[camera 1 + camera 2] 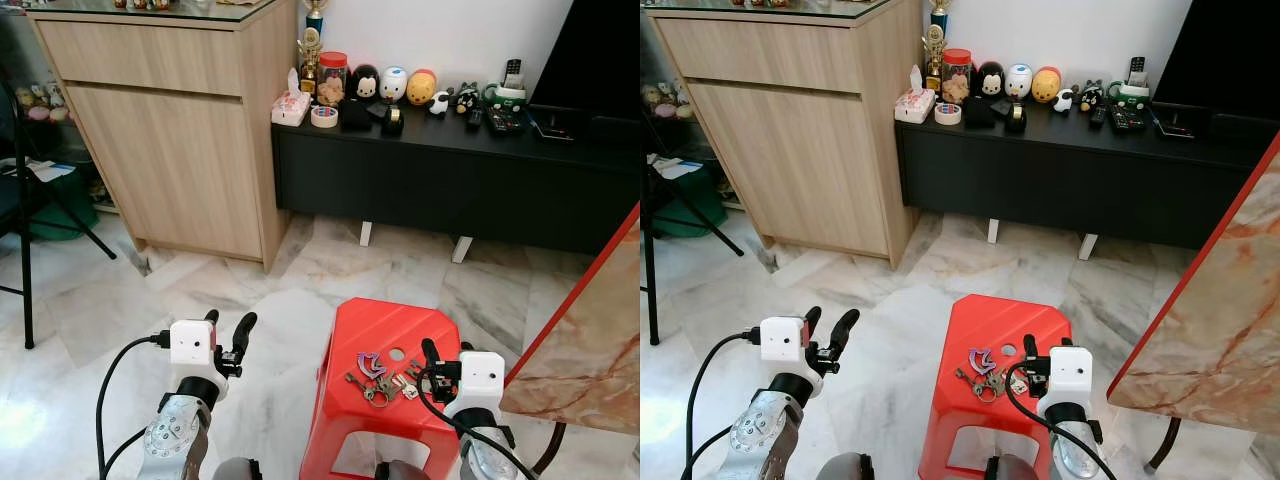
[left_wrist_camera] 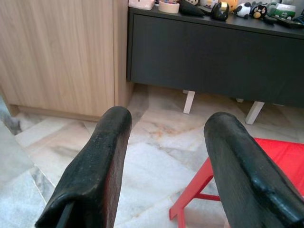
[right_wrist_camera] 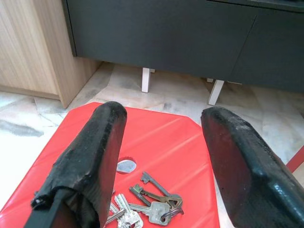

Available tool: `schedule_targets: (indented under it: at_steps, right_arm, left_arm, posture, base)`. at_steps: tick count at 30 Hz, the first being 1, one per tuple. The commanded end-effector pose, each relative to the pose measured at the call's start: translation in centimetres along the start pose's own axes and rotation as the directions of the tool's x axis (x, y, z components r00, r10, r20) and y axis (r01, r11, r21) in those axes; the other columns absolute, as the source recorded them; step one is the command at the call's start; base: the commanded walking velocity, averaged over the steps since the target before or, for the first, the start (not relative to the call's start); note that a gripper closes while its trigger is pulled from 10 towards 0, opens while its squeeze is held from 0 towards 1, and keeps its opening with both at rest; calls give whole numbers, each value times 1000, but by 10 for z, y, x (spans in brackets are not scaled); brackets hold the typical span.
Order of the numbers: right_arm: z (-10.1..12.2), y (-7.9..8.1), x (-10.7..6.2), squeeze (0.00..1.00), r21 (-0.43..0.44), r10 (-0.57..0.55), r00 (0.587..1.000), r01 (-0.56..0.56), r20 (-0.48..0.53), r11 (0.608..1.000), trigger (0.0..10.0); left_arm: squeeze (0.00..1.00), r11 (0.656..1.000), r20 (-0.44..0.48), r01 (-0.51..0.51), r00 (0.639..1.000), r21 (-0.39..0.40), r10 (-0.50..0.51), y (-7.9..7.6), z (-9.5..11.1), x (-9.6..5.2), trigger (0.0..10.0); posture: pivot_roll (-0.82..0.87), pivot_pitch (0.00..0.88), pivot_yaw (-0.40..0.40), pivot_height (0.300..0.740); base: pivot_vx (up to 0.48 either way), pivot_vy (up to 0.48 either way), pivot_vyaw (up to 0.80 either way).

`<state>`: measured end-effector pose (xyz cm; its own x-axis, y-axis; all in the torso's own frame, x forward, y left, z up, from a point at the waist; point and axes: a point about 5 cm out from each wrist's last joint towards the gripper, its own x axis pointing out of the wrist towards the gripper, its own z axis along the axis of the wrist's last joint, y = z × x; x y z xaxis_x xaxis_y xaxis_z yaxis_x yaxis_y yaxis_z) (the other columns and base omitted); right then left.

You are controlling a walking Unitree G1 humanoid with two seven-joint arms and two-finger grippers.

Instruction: Hang keys on a hook

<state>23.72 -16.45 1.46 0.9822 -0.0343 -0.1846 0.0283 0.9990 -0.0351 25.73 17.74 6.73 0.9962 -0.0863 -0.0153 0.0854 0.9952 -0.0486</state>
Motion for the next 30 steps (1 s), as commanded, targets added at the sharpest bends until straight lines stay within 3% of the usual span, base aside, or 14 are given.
schedule_targets:
  at_steps: [1, 13, 22, 30]
  right_arm:
    - [1, -1, -1, 0, -26, 22, 1000, -22, 11, 999, 10000]
    - [1, -2, -1, 0, -3, 2, 1000, -2, 14, 1000, 10000]
    - [-2, -3, -2, 0, 5, -22, 1000, 22, 1, 1000, 10000]
    - [-21, -9, -2, 0, 50, -82, 986, 90, -142, 995, 10000]
  left_arm:
    - [0, 1000, 3, 7, 1000, 2, -7, -2, 1, 3, 10000]
    - [0, 1000, 6, 4, 1000, 7, -4, -2, 2, 3, 10000]
    - [0, 1000, 3, 7, 1000, 16, -7, -1, 1, 2, 10000]
    - [0, 1000, 6, 17, 1000, 19, -17, -3, 1, 1, 10000]
  posture:
    - [15, 0, -66, 629]
    - [12, 0, -66, 629]
    - [13, 0, -66, 629]
    - [16, 0, -64, 629]
  base:
    - [281, 0, 0]
    - [290, 0, 240]
    - [0, 0, 0]
    - [0, 0, 0]
